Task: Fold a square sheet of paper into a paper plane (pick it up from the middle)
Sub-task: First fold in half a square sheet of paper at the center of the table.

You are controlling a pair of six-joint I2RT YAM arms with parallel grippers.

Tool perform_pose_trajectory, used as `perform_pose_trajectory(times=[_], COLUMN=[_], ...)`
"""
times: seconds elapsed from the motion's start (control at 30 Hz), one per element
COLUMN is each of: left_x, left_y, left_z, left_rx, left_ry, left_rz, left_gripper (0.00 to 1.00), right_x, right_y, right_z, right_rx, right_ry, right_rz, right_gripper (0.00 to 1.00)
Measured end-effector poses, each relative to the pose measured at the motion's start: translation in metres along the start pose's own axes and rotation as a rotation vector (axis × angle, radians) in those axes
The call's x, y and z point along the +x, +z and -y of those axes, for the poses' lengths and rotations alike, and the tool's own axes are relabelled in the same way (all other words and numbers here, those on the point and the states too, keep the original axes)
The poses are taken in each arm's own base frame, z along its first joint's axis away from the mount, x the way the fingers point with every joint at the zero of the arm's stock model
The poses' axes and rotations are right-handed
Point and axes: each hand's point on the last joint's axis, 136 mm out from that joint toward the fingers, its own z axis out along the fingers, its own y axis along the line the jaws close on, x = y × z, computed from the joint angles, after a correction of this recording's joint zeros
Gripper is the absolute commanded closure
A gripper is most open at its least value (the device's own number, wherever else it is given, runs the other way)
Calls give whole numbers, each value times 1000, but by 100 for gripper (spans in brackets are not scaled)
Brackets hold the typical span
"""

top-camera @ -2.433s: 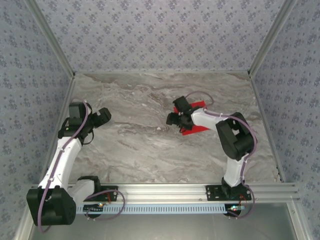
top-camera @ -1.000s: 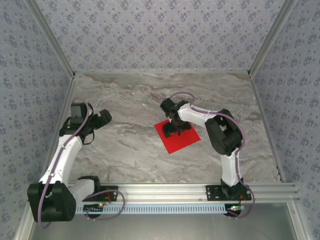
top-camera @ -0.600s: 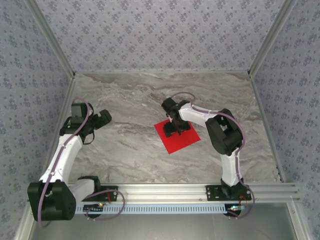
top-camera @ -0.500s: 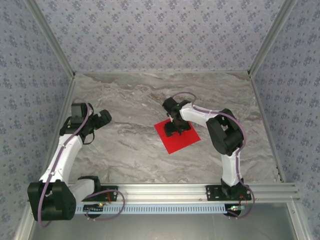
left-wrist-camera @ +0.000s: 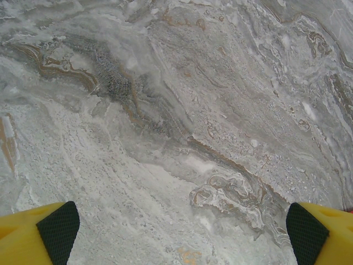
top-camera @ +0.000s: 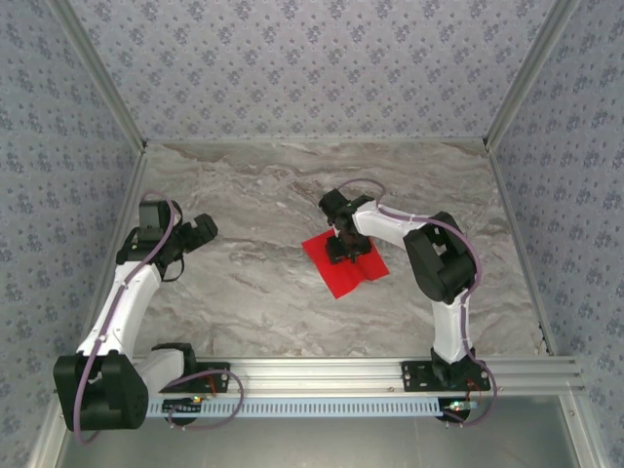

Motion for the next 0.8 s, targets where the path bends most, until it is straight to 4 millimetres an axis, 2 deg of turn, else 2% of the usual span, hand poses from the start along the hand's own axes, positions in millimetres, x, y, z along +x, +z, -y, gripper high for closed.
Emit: perform_pose_trajectory(times=[0.17,0.33,0.47,0.57,0.7,0.8], left_x=[0,2,3,3,3,3], left_y=[0,3,5,5,5,5], left_z=[0,-1,-2,-2,-2,-2], left_rx=[0,-5,-9,-9,-9,-9], left_ry=[0,-1,-1,-1,-1,-1], left_rz=[0,-11,-18,-18,-18,-18], left_gripper=[1,1,1,1,1,1], right_x=[-2,-1,2,-2,-18,-25], right_y=[-3,-5,-7,-12,-19,-15], right_z=[1,0,2,4,4,3], right_rx=[-6,-24,-14,-7,-4,-2], right_ry=[5,22,37,46,56,59], right_rz=[9,10,-1,3,42,41], right_gripper=[45,34,19,13,7,7])
